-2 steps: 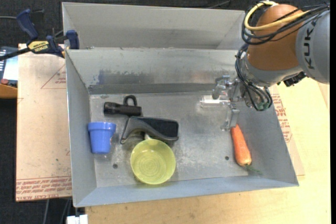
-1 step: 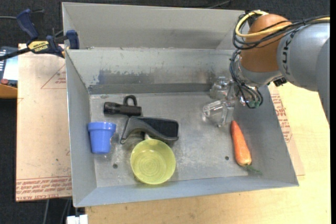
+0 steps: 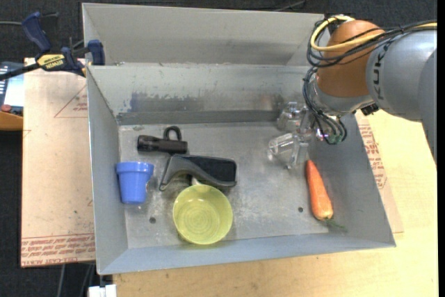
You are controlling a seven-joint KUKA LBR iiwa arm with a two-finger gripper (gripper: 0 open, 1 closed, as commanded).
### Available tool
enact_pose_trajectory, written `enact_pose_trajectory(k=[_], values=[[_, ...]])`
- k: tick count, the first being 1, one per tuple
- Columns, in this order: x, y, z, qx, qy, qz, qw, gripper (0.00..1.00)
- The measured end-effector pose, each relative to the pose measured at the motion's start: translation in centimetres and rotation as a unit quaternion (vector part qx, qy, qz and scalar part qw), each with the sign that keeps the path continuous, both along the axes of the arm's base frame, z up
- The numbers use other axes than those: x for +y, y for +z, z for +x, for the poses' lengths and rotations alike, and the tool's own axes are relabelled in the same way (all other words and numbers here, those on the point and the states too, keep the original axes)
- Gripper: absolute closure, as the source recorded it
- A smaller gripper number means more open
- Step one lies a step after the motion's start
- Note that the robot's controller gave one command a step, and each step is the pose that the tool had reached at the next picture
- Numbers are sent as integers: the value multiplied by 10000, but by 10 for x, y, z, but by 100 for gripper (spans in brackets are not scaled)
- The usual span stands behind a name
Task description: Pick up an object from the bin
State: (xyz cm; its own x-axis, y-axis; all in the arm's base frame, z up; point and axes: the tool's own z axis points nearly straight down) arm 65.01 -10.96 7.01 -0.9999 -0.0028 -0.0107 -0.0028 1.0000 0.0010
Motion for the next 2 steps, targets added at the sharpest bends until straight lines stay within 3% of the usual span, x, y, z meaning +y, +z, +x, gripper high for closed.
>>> enact_pose_trajectory(k=[2], values=[[0,0,2,-11,0,3,10000,0]])
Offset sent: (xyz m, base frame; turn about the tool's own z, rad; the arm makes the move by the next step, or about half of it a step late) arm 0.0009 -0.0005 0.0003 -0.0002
